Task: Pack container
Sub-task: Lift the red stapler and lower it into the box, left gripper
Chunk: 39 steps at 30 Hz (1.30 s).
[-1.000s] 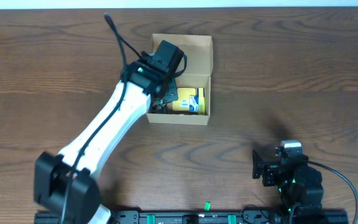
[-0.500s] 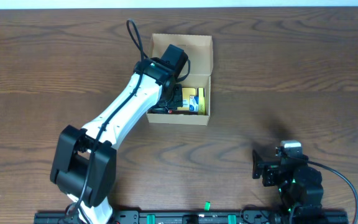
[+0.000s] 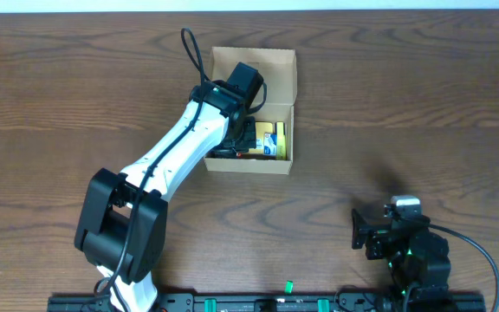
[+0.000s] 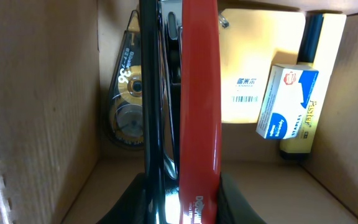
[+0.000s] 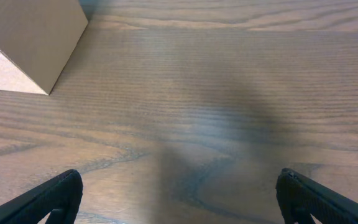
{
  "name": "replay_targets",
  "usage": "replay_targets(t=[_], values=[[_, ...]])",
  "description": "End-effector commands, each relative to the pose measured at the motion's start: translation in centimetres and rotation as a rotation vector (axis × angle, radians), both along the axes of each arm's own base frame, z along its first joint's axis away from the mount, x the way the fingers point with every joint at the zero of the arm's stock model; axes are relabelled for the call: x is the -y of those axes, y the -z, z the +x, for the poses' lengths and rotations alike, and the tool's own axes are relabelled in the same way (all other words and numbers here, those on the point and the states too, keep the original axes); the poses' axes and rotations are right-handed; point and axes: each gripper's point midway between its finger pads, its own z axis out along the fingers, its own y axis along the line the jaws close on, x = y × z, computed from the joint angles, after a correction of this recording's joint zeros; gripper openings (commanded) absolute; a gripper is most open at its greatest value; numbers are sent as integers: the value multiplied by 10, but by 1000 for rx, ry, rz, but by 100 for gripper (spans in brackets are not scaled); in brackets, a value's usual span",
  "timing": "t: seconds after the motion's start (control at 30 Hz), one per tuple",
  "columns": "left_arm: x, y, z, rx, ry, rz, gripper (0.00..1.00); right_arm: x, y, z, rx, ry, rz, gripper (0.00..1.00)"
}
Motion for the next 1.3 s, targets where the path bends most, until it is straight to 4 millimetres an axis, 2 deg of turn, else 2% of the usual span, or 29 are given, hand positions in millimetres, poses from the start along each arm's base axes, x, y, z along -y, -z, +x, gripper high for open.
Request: replay_targets(t=[0.0, 0.4, 0.77, 1.27], values=[[3, -7, 8, 21, 5, -12, 14, -2, 5, -1, -8, -18, -11, 99], [3, -7, 8, 22, 5, -13, 24, -2, 5, -1, -8, -18, -11, 99], [4, -7, 11, 34, 5, -19, 28, -2, 5, -1, -8, -18, -11, 99], [4, -7, 12, 37, 4, -18, 41, -2, 5, -1, -8, -18, -11, 99]])
